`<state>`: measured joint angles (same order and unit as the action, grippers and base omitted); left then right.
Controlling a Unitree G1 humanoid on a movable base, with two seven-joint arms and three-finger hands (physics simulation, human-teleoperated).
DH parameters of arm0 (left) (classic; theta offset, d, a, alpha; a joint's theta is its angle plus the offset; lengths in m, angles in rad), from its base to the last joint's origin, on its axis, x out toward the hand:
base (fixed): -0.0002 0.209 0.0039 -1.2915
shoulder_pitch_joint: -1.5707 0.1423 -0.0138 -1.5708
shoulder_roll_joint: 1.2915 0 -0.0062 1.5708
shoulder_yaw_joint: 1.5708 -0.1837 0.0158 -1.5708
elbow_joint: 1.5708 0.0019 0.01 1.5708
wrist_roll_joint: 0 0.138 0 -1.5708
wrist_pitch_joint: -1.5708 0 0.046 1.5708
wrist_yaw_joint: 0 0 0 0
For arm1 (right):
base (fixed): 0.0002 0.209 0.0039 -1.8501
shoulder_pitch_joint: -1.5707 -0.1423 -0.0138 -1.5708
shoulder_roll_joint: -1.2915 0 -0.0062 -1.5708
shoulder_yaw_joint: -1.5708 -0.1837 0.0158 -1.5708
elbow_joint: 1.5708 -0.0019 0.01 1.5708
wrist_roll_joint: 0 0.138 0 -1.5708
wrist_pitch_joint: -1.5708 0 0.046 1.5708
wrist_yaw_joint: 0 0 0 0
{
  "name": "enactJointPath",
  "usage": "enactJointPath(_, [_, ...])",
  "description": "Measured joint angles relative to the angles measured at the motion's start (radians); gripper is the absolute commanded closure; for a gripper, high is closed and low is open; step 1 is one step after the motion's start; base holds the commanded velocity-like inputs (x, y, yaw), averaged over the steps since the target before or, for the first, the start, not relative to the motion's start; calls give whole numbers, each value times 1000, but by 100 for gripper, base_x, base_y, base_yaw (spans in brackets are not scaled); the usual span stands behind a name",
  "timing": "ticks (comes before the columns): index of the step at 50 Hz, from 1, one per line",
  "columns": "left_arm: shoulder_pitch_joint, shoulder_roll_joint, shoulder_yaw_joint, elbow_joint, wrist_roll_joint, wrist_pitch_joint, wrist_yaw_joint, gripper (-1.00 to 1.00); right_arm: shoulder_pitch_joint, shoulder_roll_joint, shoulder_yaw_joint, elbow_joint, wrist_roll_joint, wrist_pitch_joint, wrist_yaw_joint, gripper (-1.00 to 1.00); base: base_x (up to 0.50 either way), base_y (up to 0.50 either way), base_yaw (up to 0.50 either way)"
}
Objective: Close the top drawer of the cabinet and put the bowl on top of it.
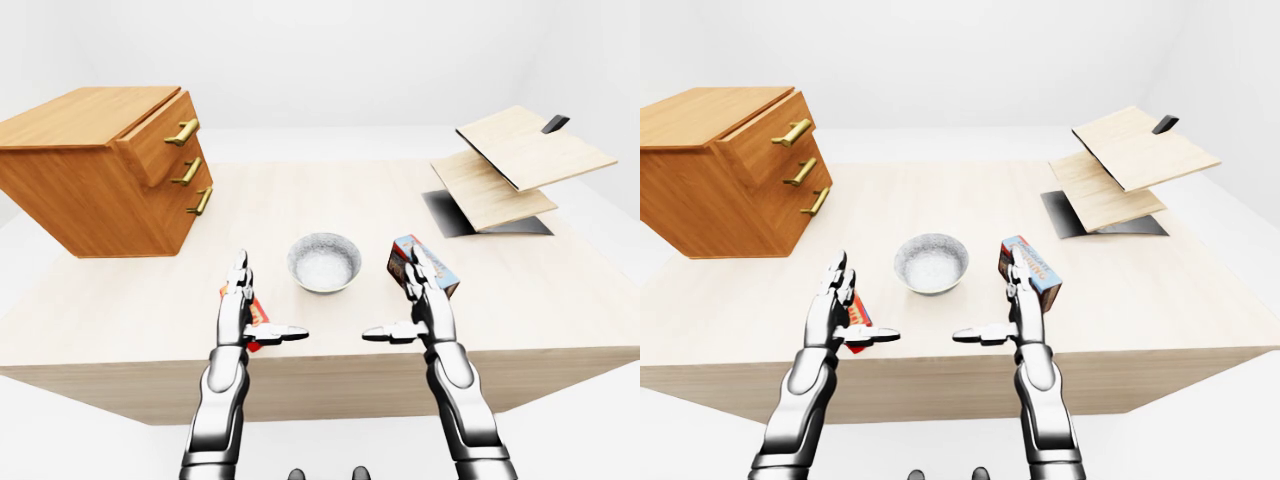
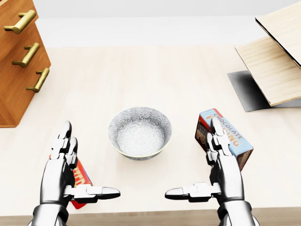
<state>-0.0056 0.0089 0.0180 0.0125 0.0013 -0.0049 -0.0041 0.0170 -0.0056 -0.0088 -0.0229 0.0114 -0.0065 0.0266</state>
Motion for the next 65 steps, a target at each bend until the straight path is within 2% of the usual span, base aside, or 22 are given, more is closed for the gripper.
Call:
enactJointPath(10, [24, 7, 4, -41, 22, 17, -12, -100, 49, -1, 5, -73, 8, -7, 36, -100, 0, 0, 0])
enactJointPath(28, [168, 2, -32, -307, 55, 92, -49, -100, 149, 0, 17, -257, 17, 13, 64, -100, 0, 0, 0])
enactJointPath(46, [265, -2, -28, -501, 47, 92, -78, -100, 256, 3, 18, -447, 38, 23, 72, -100, 0, 0, 0])
enactJointPath(59, [296, -5, -25, -558, 42, 92, -88, -100, 321, 1, 24, -544, 68, 37, 98, -100, 0, 0, 0])
enactJointPath(65, [304, -6, -23, -571, 40, 92, -91, -100, 340, 2, 25, -571, 74, 34, 103, -100, 15, 0, 0])
